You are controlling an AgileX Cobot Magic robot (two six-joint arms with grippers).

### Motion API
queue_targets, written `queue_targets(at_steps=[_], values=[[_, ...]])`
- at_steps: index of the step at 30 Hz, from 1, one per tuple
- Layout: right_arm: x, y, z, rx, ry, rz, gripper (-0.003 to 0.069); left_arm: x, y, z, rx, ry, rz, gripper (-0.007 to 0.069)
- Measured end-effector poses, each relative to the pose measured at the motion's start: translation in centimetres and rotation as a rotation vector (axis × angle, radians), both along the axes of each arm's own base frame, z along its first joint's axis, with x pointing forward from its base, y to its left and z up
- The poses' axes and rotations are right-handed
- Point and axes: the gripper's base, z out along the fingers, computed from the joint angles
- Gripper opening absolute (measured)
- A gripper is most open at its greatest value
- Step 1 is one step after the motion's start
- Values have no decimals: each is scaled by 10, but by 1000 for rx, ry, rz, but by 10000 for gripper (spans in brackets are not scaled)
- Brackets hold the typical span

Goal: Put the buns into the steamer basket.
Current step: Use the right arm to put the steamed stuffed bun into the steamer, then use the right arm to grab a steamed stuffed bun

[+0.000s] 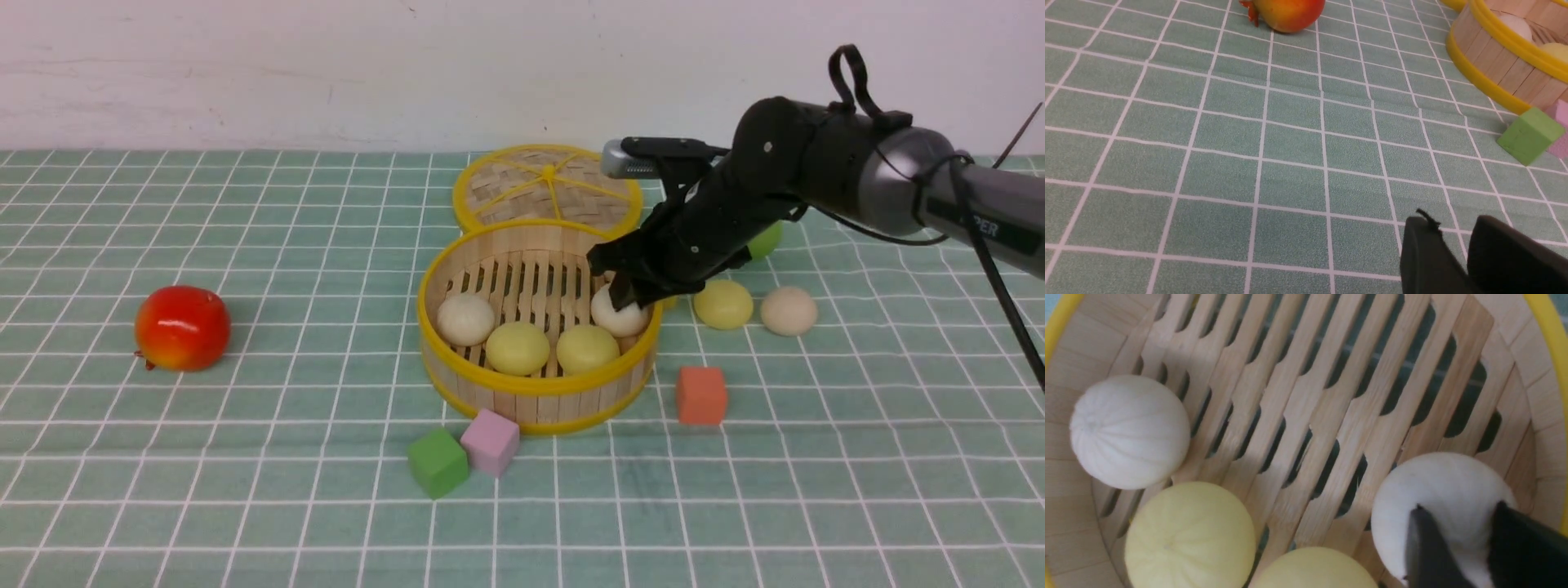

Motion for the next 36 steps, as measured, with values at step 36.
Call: queue_targets(at_steps=[36], values=[[37,-133,-12,-194,111,-165,272,0,0,0,0,0,0,192]])
